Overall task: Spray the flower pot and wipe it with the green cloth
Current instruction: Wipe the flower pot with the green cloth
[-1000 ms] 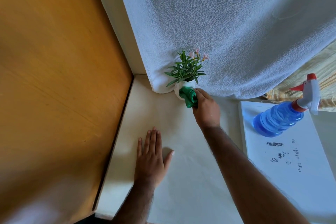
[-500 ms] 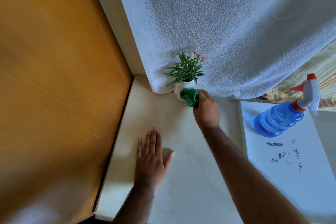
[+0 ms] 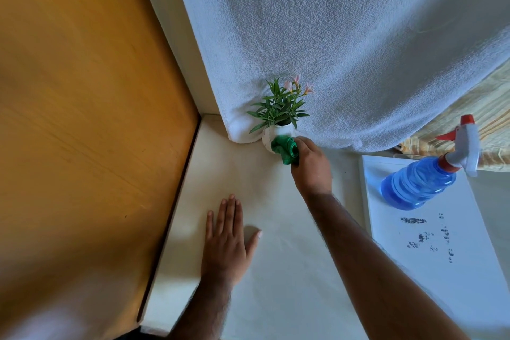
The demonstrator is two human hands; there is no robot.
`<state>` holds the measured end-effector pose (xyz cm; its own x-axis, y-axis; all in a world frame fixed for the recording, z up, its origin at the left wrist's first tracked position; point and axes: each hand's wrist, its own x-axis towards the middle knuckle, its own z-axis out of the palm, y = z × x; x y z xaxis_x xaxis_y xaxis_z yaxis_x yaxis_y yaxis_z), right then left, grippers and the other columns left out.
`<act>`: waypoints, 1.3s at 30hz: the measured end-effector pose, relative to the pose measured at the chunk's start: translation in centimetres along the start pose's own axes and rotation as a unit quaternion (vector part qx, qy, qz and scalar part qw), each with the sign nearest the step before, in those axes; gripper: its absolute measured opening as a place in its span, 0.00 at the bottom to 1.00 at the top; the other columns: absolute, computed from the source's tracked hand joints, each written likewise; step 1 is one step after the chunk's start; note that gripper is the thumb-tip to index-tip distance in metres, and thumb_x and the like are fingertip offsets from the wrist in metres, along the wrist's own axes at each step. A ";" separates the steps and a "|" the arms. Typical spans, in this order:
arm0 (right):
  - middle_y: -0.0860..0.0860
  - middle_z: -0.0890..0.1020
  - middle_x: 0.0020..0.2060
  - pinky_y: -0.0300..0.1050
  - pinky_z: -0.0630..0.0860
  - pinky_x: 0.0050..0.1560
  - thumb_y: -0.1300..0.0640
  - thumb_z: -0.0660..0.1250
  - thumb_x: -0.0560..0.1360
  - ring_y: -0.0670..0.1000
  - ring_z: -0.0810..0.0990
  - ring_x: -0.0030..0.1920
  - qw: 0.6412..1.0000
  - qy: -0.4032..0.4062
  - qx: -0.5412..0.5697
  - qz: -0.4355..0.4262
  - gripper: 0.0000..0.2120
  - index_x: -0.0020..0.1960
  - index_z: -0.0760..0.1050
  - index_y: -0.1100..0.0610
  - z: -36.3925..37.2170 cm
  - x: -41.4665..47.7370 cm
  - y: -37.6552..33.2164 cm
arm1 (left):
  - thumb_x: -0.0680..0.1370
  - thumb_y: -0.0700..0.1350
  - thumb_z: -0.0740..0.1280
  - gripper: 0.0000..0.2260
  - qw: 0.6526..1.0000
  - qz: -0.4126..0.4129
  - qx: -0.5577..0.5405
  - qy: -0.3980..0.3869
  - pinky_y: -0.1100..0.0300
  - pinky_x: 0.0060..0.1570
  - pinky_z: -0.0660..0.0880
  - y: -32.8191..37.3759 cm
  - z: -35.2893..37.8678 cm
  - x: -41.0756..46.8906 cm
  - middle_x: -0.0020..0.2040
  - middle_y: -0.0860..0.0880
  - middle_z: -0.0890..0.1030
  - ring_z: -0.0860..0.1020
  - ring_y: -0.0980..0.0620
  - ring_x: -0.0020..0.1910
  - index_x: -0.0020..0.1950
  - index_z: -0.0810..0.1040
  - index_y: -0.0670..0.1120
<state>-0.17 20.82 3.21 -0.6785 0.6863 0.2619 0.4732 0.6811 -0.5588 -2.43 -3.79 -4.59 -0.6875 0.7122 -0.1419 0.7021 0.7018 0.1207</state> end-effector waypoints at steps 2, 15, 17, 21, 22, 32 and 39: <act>0.57 0.84 0.60 0.52 0.80 0.43 0.74 0.70 0.67 0.64 0.83 0.53 1.000 0.022 0.020 0.009 0.24 0.62 0.80 0.62 -0.2 0.3 -0.1 | 0.81 0.68 0.46 0.38 1.000 -0.001 0.002 0.001 0.39 0.78 0.56 0.0 0.1 0.0 0.83 0.44 0.49 0.49 0.45 0.82 0.82 0.45 0.43; 0.61 0.83 0.51 0.49 0.70 0.36 0.71 0.68 0.68 0.66 0.80 0.45 0.995 0.013 0.036 0.092 0.15 0.54 0.78 0.65 0.7 0.1 0.4 | 0.81 0.67 0.46 0.38 1.000 0.002 0.001 0.008 0.39 0.78 0.56 -0.1 0.3 0.1 0.83 0.43 0.50 0.51 0.44 0.82 0.82 0.46 0.43; 0.59 0.83 0.52 0.45 0.67 0.37 0.71 0.69 0.67 0.65 0.81 0.45 0.996 0.034 0.048 0.071 0.18 0.57 0.78 0.63 0.5 0.2 0.0 | 0.81 0.67 0.46 0.38 1.000 0.001 -0.001 0.007 0.39 0.78 0.56 0.0 0.2 0.2 0.83 0.43 0.50 0.50 0.45 0.82 0.82 0.46 0.43; 0.57 0.83 0.54 0.44 0.66 0.37 0.70 0.70 0.69 0.65 0.81 0.46 0.996 0.043 0.051 0.060 0.18 0.58 0.78 0.61 0.7 0.4 -0.8 | 0.81 0.67 0.45 0.38 1.000 0.000 0.001 0.004 0.39 0.78 0.56 0.1 0.1 0.0 0.83 0.44 0.50 0.50 0.45 0.82 0.82 0.46 0.43; 0.58 0.82 0.54 0.45 0.67 0.36 0.70 0.70 0.69 0.65 0.81 0.46 0.996 0.037 0.044 0.066 0.18 0.58 0.78 0.61 0.9 0.4 -0.8 | 0.81 0.67 0.45 0.38 1.000 0.001 0.001 0.005 0.39 0.78 0.57 0.0 0.1 -0.1 0.83 0.43 0.50 0.50 0.45 0.82 0.82 0.46 0.43; 0.62 0.83 0.53 0.53 0.78 0.49 0.74 0.71 0.64 0.66 0.80 0.51 1.000 0.019 0.014 -0.009 0.21 0.56 0.79 0.66 0.5 -0.3 -0.7 | 0.81 0.67 0.46 0.38 1.000 0.003 -0.009 0.014 0.39 0.78 0.55 -0.1 0.2 0.1 0.83 0.43 0.50 0.51 0.44 0.82 0.82 0.46 0.43; 0.65 0.82 0.52 0.58 0.79 0.52 0.78 0.70 0.62 0.68 0.79 0.49 0.999 -0.013 -0.025 -0.039 0.23 0.56 0.81 0.68 1.5 -0.7 -0.7 | 0.81 0.67 0.47 0.38 1.000 0.007 -0.011 0.017 0.39 0.78 0.56 -0.2 0.3 0.1 0.83 0.43 0.52 0.53 0.44 0.82 0.82 0.48 0.43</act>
<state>-0.85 19.48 2.27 -0.7280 0.6249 0.2820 0.4464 0.7443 -0.4968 -2.57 -3.87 -4.87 -0.6831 0.7225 -0.1071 0.7082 0.6910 0.1445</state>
